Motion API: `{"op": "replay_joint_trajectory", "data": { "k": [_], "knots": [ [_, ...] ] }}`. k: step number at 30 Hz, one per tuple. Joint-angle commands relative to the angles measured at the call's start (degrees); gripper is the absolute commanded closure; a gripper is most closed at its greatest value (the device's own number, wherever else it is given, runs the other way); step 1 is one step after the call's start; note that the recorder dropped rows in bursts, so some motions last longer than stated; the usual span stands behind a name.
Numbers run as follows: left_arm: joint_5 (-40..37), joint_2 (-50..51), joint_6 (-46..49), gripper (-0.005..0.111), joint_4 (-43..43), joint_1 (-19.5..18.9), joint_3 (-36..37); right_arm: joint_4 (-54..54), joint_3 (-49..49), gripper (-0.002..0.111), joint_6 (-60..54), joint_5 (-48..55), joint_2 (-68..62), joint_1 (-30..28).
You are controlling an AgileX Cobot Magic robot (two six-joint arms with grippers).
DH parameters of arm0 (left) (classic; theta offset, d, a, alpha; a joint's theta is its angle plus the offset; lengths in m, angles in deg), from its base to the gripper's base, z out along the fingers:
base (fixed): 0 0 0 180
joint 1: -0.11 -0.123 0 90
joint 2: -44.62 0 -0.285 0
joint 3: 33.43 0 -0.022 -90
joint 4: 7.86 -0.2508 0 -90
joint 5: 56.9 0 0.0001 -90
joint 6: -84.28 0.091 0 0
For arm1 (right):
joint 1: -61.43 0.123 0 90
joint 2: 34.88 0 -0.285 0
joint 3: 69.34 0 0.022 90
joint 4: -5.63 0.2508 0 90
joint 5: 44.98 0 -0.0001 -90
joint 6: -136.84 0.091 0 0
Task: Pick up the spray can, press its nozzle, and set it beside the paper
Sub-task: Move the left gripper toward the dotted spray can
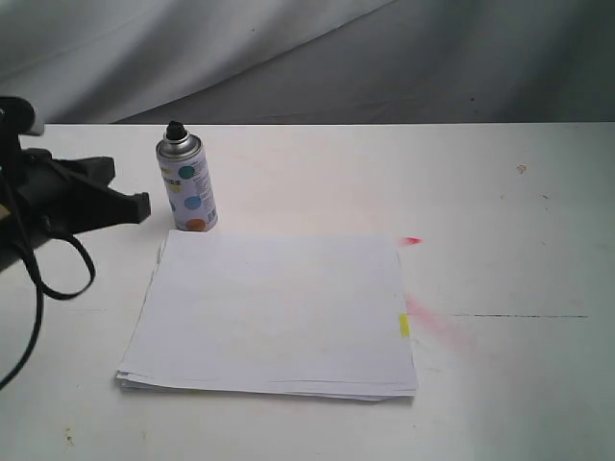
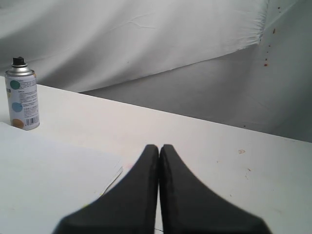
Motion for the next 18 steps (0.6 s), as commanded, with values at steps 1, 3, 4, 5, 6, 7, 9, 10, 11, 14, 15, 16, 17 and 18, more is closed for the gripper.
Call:
{"op": "replay_joint_trajectory", "data": {
  "k": [1,3,4,5,6,7,9,10,11,14,15,16,17,18],
  "knots": [
    [12.7,7.9,-6.8,0.107,-1.9,1.7,2.7,-0.4,-0.2,0.108,0.2,-0.3,0.2,-0.1],
    [16.8,12.4,-8.6,0.107,-5.2,1.7,2.7,-0.4,-0.2,0.108,0.2,-0.3,0.2,-0.1],
    [19.4,14.7,-9.7,0.107,-6.7,1.7,2.7,-0.4,-0.2,0.108,0.2,-0.3,0.2,-0.1],
    [21.9,17.0,-11.3,0.107,-7.9,1.7,2.7,-0.4,-0.2,0.108,0.2,-0.3,0.2,-0.1],
    [24.6,18.8,-12.2,0.107,-8.1,1.7,2.7,-0.4,-0.2,0.108,0.2,-0.3,0.2,-0.1],
    [26.9,21.0,-13.1,0.107,-8.3,1.7,2.5,-0.4,-0.2,0.108,0.2,-0.3,0.2,-0.1],
    [30.7,24.6,-14.0,0.107,-8.5,1.7,2.0,-0.4,-0.2,0.108,0.2,-0.3,0.2,-0.1],
    [32.5,26.4,-14.0,0.107,-8.8,1.7,1.7,-0.4,-0.2,0.108,0.2,-0.3,0.2,-0.1],
    [34.2,28.0,-14.0,0.107,-9.6,1.7,1.2,-0.4,-0.2,0.108,0.2,-0.3,0.2,-0.1],
    [37.7,31.2,-14.0,0.107,-13.2,1.7,0.3,-0.4,-0.2,0.108,0.2,-0.3,0.2,-0.1],
    [39.0,31.6,-14.0,0.107,-13.8,1.7,0.2,-0.4,-0.2,0.108,0.2,-0.3,0.2,-0.1],
    [39.4,31.9,-14.0,0.107,-14.3,1.7,-0.1,-0.4,-0.2,0.108,0.2,-0.3,0.2,-0.1],
    [39.5,31.9,-14.0,0.107,-14.6,1.7,-0.2,-0.4,-0.2,0.108,0.2,-0.3,0.2,-0.1],
    [40.0,31.9,-14.0,0.107,-14.7,1.7,-0.2,-0.4,-0.2,0.108,0.2,-0.3,0.2,-0.1]
  ]
}}
